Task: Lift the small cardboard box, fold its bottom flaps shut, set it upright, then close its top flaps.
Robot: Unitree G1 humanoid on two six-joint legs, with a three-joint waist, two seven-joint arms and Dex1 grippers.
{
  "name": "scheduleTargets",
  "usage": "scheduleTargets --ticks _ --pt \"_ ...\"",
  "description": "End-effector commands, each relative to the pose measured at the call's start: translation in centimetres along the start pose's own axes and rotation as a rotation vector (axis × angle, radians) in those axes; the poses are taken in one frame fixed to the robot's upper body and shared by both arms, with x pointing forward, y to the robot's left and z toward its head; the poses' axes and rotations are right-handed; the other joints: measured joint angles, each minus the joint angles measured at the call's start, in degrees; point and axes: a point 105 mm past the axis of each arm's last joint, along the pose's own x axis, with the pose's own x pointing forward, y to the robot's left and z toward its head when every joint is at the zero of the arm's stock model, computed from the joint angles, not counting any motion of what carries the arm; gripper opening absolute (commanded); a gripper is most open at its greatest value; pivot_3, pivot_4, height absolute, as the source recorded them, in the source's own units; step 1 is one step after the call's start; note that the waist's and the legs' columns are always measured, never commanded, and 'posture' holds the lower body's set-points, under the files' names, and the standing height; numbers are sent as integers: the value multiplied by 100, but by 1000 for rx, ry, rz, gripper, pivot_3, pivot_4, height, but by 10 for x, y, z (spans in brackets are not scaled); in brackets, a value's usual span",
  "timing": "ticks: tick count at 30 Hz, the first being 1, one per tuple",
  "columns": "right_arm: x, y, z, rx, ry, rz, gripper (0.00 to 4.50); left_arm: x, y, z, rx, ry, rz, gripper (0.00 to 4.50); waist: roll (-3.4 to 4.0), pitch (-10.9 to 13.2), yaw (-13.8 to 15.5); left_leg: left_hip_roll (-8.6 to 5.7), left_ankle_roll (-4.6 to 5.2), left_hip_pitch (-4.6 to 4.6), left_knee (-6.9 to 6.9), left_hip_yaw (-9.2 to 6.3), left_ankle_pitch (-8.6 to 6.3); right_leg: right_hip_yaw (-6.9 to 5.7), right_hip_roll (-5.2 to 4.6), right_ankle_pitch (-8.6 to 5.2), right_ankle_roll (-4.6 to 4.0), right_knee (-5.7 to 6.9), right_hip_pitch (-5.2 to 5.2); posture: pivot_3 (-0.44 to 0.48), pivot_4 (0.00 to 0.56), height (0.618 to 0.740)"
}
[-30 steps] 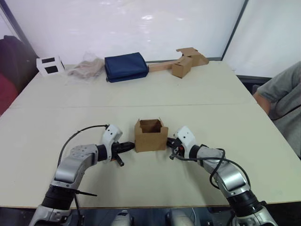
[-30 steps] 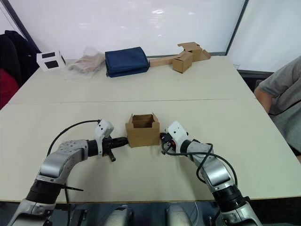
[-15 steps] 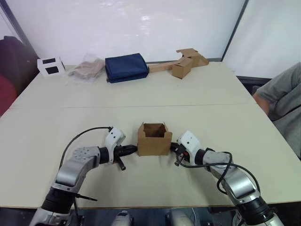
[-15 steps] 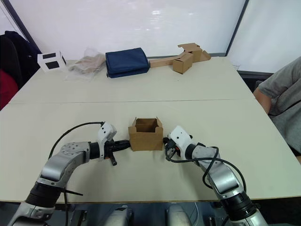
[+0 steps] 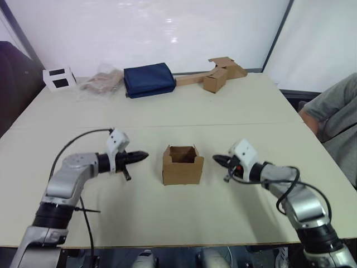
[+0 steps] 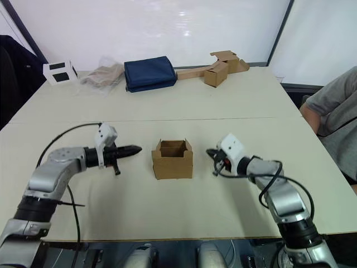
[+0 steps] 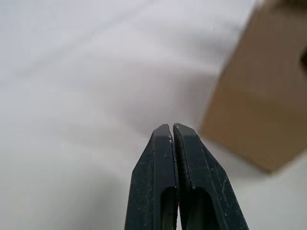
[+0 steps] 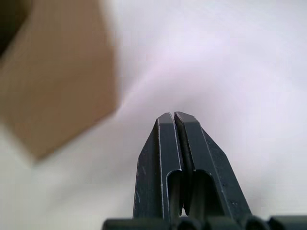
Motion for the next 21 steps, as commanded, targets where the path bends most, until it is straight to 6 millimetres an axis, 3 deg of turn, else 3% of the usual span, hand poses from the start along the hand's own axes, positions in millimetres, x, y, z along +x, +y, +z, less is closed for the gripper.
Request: scheduleTargets --ticks 1,5,12,21 --pt "1 2 26 30 -106 43 0 2 -10 27 16 -77 -58 83 0 0 -3 0 0 0 -2 0 0 0 0 0 0 -2 0 0 150 740" --pt "7 17 33 24 -115 99 0 2 -23 37 -3 -94 -127 83 0 0 5 1 0 -3 -1 0 0 0 -1 0 0 -3 -1 0 150 740" --pt "8 32 35 40 -119 156 0 -2 -29 38 -10 -78 -153 83 0 0 18 0 0 -4 0 0 0 0 -1 0 0 -3 -1 0 150 740" --pt "6 45 40 61 -126 210 0 10 -42 30 24 -33 -200 83 1 0 14 0 0 -4 0 0 0 0 -1 0 0 -3 -2 0 150 740"
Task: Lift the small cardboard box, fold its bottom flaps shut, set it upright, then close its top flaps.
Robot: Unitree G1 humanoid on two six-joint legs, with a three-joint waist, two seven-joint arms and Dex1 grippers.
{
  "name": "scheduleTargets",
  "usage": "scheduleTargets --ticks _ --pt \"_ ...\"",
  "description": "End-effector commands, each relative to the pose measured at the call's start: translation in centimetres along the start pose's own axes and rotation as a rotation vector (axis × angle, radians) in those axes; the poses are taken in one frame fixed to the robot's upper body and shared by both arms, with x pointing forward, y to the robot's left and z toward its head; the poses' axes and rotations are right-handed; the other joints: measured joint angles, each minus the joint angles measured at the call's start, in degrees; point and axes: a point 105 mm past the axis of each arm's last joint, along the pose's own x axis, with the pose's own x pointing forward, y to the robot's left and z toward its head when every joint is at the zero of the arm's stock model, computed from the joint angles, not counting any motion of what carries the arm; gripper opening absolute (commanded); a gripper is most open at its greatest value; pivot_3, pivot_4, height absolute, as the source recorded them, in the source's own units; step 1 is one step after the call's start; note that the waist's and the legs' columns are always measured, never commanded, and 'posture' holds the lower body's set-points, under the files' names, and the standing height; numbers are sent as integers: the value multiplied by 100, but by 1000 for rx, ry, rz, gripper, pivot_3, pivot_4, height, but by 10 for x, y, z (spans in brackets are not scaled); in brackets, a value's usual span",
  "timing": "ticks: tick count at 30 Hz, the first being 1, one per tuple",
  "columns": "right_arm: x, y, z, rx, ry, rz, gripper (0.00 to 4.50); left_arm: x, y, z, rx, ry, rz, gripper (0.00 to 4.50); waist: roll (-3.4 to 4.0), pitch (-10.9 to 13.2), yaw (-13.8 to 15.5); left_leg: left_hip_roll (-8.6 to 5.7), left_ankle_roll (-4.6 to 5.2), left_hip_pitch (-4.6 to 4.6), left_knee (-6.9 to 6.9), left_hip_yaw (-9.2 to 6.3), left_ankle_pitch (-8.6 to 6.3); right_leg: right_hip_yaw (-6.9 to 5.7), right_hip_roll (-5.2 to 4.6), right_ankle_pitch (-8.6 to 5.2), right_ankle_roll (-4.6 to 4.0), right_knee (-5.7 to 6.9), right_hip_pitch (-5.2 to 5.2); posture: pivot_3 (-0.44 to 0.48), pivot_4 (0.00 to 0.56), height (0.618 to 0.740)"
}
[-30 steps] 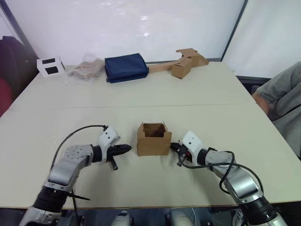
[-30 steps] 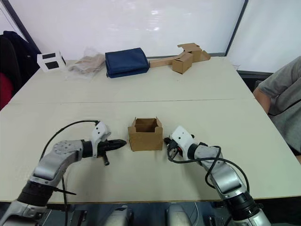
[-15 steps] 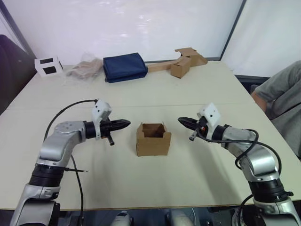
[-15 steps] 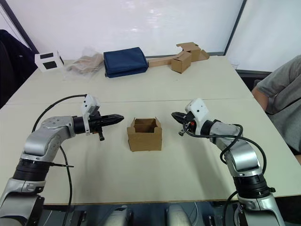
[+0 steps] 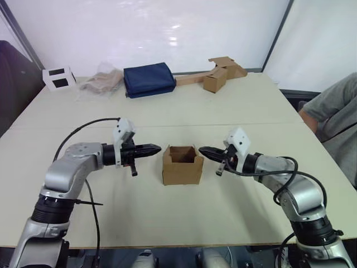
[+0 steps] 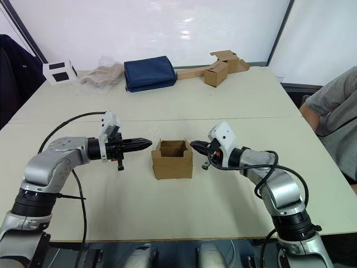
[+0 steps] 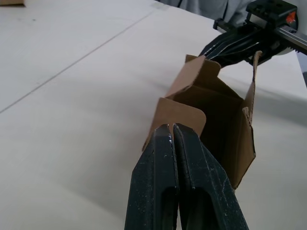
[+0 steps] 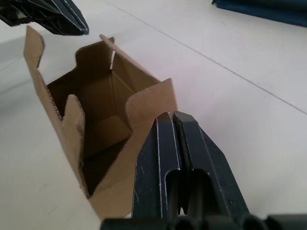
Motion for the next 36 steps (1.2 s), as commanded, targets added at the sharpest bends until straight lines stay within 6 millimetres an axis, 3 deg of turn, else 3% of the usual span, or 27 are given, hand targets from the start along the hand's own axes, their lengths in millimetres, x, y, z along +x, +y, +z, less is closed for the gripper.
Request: scheduleTargets --ticks 1,26,36 --pt "-1 9 15 -21 -49 36 0 2 -6 5 58 4 -15 83 0 0 -1 0 0 0 0 0 0 0 0 0 0 0 0 0 150 740" --pt "18 16 -9 -25 60 80 0 16 -7 -16 82 89 -16 83 0 0 -1 0 0 0 -1 0 0 0 1 0 0 -2 0 0 150 740" --pt "15 5 3 -7 1 58 0 12 3 2 -27 -38 13 83 0 0 -1 0 0 0 0 -1 0 0 1 0 0 -2 0 0 150 740"
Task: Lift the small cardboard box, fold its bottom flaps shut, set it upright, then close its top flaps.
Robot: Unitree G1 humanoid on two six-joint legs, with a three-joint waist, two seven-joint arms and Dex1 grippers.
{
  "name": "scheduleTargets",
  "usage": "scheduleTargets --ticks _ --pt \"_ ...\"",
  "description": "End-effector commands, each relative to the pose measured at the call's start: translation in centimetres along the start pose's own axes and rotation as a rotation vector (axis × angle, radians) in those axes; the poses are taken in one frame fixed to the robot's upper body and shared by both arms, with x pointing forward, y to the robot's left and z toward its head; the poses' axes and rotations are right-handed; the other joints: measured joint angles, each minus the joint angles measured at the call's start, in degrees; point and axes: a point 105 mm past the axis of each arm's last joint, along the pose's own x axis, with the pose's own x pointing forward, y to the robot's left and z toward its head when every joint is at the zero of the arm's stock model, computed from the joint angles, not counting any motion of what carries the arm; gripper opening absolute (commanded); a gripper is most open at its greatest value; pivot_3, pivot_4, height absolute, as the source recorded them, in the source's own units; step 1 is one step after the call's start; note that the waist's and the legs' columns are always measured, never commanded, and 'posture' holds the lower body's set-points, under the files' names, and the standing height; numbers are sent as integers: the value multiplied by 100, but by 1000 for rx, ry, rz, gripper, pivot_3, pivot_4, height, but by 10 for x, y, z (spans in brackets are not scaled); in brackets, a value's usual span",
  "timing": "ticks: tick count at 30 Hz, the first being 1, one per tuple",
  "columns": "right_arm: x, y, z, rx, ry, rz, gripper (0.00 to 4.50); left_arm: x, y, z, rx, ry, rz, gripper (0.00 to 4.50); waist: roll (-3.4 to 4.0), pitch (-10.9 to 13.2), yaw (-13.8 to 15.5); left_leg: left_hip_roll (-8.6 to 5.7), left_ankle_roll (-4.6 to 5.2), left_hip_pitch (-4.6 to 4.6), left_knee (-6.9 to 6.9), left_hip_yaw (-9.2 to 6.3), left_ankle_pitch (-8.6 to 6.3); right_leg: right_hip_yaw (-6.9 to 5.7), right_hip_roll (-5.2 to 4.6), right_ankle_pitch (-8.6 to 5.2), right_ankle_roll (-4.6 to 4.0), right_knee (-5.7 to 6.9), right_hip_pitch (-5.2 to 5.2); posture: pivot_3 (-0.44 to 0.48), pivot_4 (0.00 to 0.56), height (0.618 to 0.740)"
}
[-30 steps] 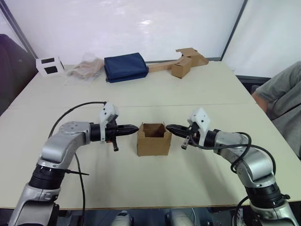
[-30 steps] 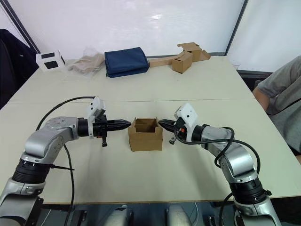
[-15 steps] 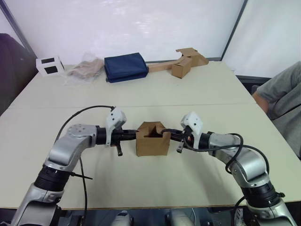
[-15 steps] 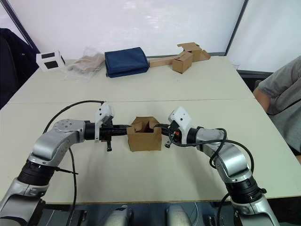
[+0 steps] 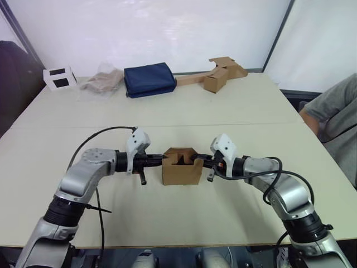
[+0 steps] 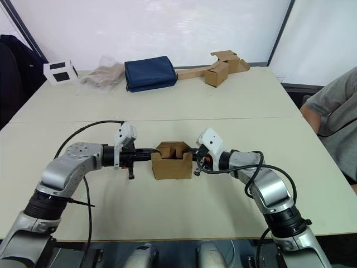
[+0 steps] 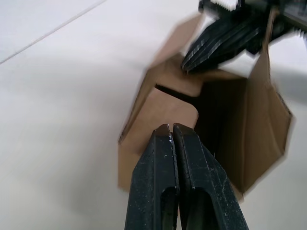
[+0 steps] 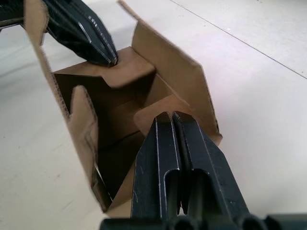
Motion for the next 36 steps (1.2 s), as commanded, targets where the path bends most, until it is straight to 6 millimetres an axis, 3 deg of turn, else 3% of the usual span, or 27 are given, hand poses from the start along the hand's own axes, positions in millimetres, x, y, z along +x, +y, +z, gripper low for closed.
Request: scheduleTargets --ticks 1,6,10,14,16,20,25,28,36 --pt "-6 -6 21 8 -88 -7 0 -11 11 22 -9 -88 52 83 0 0 0 0 0 0 0 0 0 0 0 0 0 0 0 0 150 740" --pt "-18 -11 41 71 -187 1 0 -24 15 33 -43 -142 91 83 0 0 -5 0 0 -1 -1 -1 0 0 0 0 0 -1 -1 0 150 740" --pt "-30 -12 55 108 -246 25 0 -33 35 35 -53 -170 168 83 0 0 3 0 0 -2 -1 -1 0 0 -1 0 0 -1 -1 0 150 740" --pt "-43 -5 77 168 -318 89 0 -31 59 18 -113 -112 217 83 0 0 9 -1 -1 -3 1 -2 0 -3 -2 0 0 0 0 0 150 740" --pt "-45 12 82 190 -309 182 0 -26 64 11 -115 -87 220 83 0 0 2 -1 0 -3 -1 -1 0 -3 -2 0 0 -3 0 0 150 740" --pt "-36 51 65 95 -130 306 0 -9 63 -8 -121 -34 162 83 1 1 3 -1 0 -5 -5 -3 0 -3 -1 0 0 -8 -3 0 150 740" --pt "-25 66 43 27 -31 302 0 5 64 -16 -164 -36 91 83 -1 1 3 -1 0 -8 1 -4 0 -6 0 0 0 -7 -2 0 150 740" --pt "-17 80 45 42 -56 335 0 13 59 -21 -189 -24 37 83 -1 1 -1 -1 0 -16 1 -4 0 -7 0 0 0 -9 -8 0 150 740" --pt "-3 73 42 -80 -18 246 0 15 44 -27 -202 -7 -82 83 -1 1 -4 -1 0 -16 1 -6 0 -7 0 0 0 -7 -12 0 150 740"
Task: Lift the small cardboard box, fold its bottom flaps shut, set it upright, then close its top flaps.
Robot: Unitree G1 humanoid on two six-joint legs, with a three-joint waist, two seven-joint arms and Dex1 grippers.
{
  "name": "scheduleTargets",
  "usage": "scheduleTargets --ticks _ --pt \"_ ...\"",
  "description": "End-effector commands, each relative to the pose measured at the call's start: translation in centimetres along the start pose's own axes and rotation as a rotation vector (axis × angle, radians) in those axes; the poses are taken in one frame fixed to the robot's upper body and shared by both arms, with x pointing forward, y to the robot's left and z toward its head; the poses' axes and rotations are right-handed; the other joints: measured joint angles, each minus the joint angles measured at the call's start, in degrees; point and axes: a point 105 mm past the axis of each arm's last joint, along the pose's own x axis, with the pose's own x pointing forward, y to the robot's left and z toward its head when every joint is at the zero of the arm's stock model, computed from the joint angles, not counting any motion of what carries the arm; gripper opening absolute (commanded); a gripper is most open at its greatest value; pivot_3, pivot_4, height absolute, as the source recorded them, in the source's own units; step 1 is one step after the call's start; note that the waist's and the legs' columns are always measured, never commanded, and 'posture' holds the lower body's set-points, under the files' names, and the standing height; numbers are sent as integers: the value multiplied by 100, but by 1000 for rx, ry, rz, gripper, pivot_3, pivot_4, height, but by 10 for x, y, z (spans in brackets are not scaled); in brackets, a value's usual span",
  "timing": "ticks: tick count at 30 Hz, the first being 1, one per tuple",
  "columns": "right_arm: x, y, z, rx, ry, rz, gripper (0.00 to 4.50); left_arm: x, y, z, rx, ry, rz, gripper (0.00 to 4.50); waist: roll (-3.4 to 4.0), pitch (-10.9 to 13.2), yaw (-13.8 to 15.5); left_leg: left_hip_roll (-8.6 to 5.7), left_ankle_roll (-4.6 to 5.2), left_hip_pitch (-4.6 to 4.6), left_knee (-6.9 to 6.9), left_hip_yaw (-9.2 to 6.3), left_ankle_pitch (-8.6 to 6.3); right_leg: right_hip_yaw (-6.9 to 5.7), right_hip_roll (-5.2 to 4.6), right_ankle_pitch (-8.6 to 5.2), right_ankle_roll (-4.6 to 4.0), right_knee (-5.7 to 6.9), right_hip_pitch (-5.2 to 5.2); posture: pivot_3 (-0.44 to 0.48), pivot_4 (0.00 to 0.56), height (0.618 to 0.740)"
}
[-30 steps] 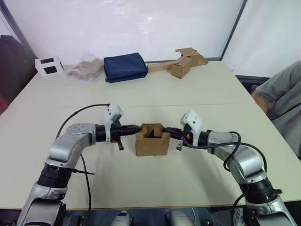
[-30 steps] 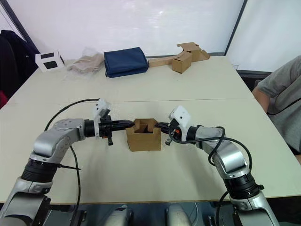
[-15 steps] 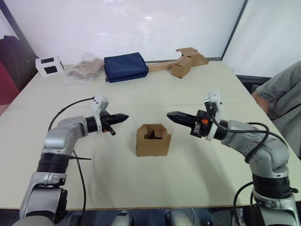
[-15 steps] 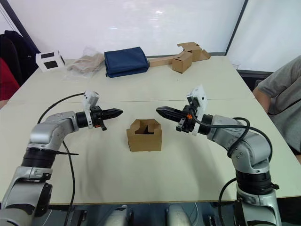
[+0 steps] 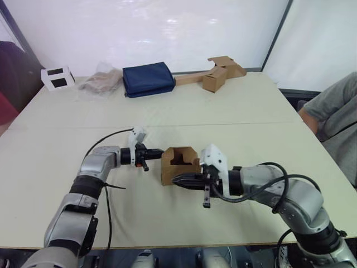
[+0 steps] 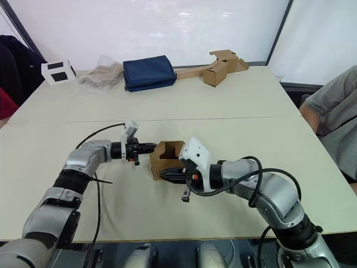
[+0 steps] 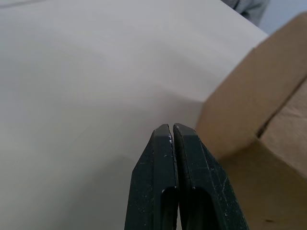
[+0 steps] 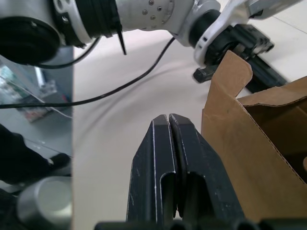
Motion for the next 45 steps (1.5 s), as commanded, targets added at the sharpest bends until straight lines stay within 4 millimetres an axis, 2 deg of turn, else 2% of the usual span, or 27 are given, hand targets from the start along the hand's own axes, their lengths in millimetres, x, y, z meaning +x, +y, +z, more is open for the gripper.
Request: scheduleTargets --ticks 1,6,18,24,25,28,30,32,36,41,45 --pt "-1 -5 7 -76 -14 -35 0 -4 -5 6 37 -5 -36 83 0 0 1 0 0 0 0 0 0 0 0 0 0 0 0 0 150 740" --pt "0 -9 8 -74 -31 -44 0 -3 -7 4 34 -7 -39 83 0 0 5 0 0 0 0 -1 0 0 -1 0 0 0 1 0 150 740" --pt "9 -24 -11 -56 23 -83 0 -2 -6 2 37 -19 -12 83 0 0 2 0 0 0 1 -2 0 0 0 0 0 0 1 0 150 740" --pt "15 -31 -14 -33 6 -100 0 -4 -2 2 42 -22 20 83 0 0 0 0 0 0 1 -3 0 -1 0 0 0 1 0 0 150 740" --pt "16 -31 -14 -30 3 -102 0 -5 0 3 47 -26 37 83 0 0 0 0 0 0 1 -2 0 -1 0 0 0 1 1 0 150 740" --pt "16 -32 -13 -20 -10 -109 0 -28 13 18 62 -69 130 83 0 0 -9 0 0 0 1 -4 0 -1 0 0 0 1 0 0 150 740" --pt "15 -33 -12 -14 -18 -115 0 -43 7 28 89 -76 126 83 0 0 -57 1 0 0 -1 -6 0 -1 2 0 0 3 -4 0 150 740" --pt "15 -33 -11 -11 -22 -119 0 -53 -10 34 111 -73 78 83 0 0 -100 2 0 0 -6 -8 0 0 2 0 0 4 -7 0 150 740" --pt "16 -34 -11 -8 -31 -120 0 -65 -47 42 44 -118 -37 83 1 0 -99 0 -1 -2 -4 -9 0 -1 -6 0 0 1 0 0 150 740" --pt "19 -33 -10 -1 -42 -111 0 -60 -79 21 23 -49 -105 83 1 0 -116 2 -1 -1 -3 -11 0 -3 -3 0 0 2 1 0 150 740" --pt "21 -33 -11 -2 -41 -100 0 -55 -83 9 8 -29 -97 83 1 0 -106 2 -1 -1 -2 -11 0 -3 -2 0 0 2 1 0 150 740"
